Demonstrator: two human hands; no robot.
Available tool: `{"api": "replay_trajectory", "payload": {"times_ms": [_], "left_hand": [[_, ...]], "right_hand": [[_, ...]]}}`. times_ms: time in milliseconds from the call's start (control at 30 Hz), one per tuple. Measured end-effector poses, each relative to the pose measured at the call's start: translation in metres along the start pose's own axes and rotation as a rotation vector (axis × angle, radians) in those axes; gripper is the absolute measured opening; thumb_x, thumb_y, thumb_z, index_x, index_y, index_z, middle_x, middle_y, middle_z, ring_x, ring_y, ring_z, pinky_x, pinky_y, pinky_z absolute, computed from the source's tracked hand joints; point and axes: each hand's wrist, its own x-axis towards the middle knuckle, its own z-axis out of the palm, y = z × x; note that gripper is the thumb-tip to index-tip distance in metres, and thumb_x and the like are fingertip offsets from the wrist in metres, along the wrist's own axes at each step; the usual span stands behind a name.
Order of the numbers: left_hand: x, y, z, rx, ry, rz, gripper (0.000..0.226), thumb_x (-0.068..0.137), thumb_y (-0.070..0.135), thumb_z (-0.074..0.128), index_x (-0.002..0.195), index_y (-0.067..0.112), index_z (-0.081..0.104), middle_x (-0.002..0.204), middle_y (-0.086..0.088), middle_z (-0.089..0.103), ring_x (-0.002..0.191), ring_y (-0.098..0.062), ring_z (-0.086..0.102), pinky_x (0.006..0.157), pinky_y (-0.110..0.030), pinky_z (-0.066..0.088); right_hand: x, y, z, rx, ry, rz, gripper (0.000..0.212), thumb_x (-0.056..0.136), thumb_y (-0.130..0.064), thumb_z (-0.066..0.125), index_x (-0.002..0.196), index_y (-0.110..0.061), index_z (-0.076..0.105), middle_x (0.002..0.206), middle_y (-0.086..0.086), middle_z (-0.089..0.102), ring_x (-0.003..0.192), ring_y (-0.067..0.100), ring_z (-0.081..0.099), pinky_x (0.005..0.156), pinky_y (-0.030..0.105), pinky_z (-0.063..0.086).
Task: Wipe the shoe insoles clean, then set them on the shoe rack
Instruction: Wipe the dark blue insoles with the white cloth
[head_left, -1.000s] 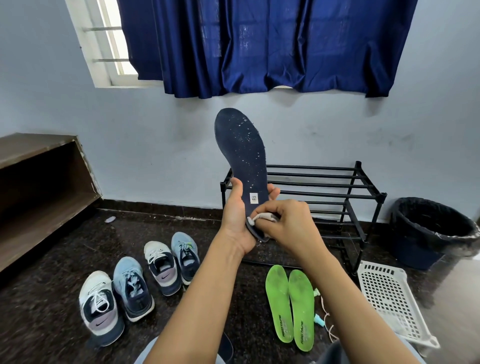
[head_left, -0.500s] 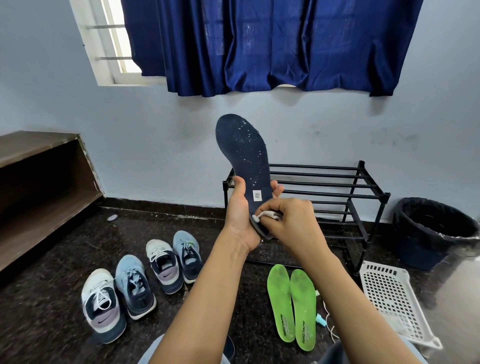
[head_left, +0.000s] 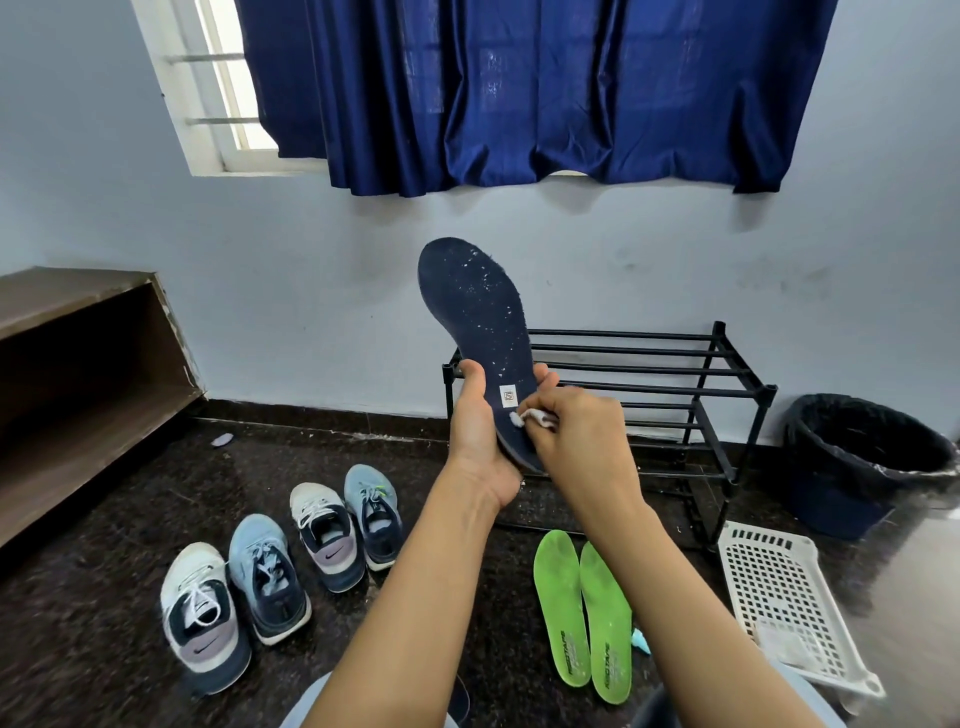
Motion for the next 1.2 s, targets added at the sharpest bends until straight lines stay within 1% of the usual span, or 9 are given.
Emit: {"api": "replay_trajectory", "payload": {"times_ms": [167,233,367,567,767,900,1000,1133,1200], "left_hand": [[-0.004,-0.012,0.001,0.029,-0.012,-0.019,0.064,0.098,0.061,0.025,0.104,0.014,0.067,0.091,-0.005,0.073,0.088,-0.020,0.068,0.080,-0.033,0.052],[-0.002,-0.010,0.001,0.047,-0.014,-0.018,0.065,0.098,0.062,0.024,0.106,0.013,0.067,0.092,-0.006,0.073,0.088,-0.020,0.068,0.079,-0.033,0.052],[0.001,-0.003,-0.001,0.066,0.018,-0.022,0.072,0.097,0.065,0.021,0.106,0.008,0.065,0.095,-0.007,0.069,0.089,-0.020,0.067,0.085,-0.033,0.052],[-0.003,-0.014,0.003,0.037,0.029,-0.042,0.063,0.099,0.060,0.024,0.105,0.014,0.067,0.089,-0.004,0.074,0.090,-0.021,0.067,0.079,-0.033,0.052],[-0.001,-0.010,-0.001,0.069,0.039,-0.047,0.069,0.098,0.063,0.022,0.108,0.011,0.067,0.093,-0.005,0.072,0.090,-0.021,0.067,0.078,-0.032,0.053],[-0.003,-0.017,0.003,0.049,0.060,-0.054,0.065,0.098,0.062,0.025,0.116,0.014,0.065,0.097,-0.006,0.072,0.096,-0.023,0.065,0.079,-0.034,0.051],[-0.002,-0.017,0.001,0.046,0.055,-0.052,0.063,0.099,0.061,0.026,0.111,0.015,0.066,0.092,-0.005,0.073,0.091,-0.021,0.067,0.074,-0.032,0.053],[-0.001,-0.012,0.000,0.065,0.055,-0.067,0.067,0.098,0.064,0.024,0.103,0.014,0.069,0.087,-0.003,0.074,0.084,-0.019,0.068,0.073,-0.031,0.053],[-0.001,-0.016,0.002,0.064,0.057,-0.069,0.065,0.098,0.063,0.025,0.098,0.016,0.070,0.086,-0.004,0.074,0.084,-0.020,0.068,0.074,-0.033,0.052]], "right_hand": [[0.014,0.003,0.000,-0.032,0.132,0.034,0.011,0.079,-0.005,0.066,0.086,-0.010,0.072,0.082,0.010,0.070,0.079,0.030,0.063,0.073,0.036,0.050],[0.012,0.003,-0.002,-0.023,0.123,0.039,0.011,0.080,-0.006,0.065,0.087,-0.010,0.073,0.083,0.009,0.071,0.079,0.028,0.063,0.074,0.034,0.049],[-0.002,0.001,-0.002,-0.006,0.023,0.046,0.015,0.084,-0.006,0.060,0.086,-0.013,0.073,0.075,0.008,0.070,0.069,0.027,0.063,0.067,0.034,0.050],[0.014,0.003,-0.002,0.021,0.138,0.105,0.011,0.081,-0.010,0.065,0.088,-0.012,0.073,0.083,0.006,0.072,0.078,0.026,0.064,0.073,0.030,0.045],[0.002,0.003,0.001,-0.017,0.074,0.067,0.012,0.082,-0.009,0.063,0.089,-0.013,0.073,0.085,0.006,0.071,0.076,0.023,0.064,0.071,0.027,0.044],[0.011,0.004,-0.001,0.009,0.115,0.142,0.012,0.083,-0.012,0.064,0.091,-0.011,0.073,0.085,0.007,0.071,0.080,0.024,0.063,0.073,0.028,0.044],[0.009,0.001,-0.003,0.023,0.132,0.161,0.012,0.083,-0.012,0.064,0.091,-0.011,0.073,0.084,0.006,0.072,0.079,0.023,0.063,0.072,0.024,0.041],[0.002,-0.002,0.000,0.094,0.038,0.139,0.012,0.081,-0.010,0.066,0.088,-0.013,0.074,0.079,0.005,0.072,0.072,0.020,0.064,0.064,0.018,0.040],[0.008,0.002,-0.001,0.071,0.076,0.160,0.010,0.081,-0.011,0.065,0.086,-0.014,0.074,0.078,0.004,0.071,0.071,0.020,0.063,0.061,0.015,0.032]]}}
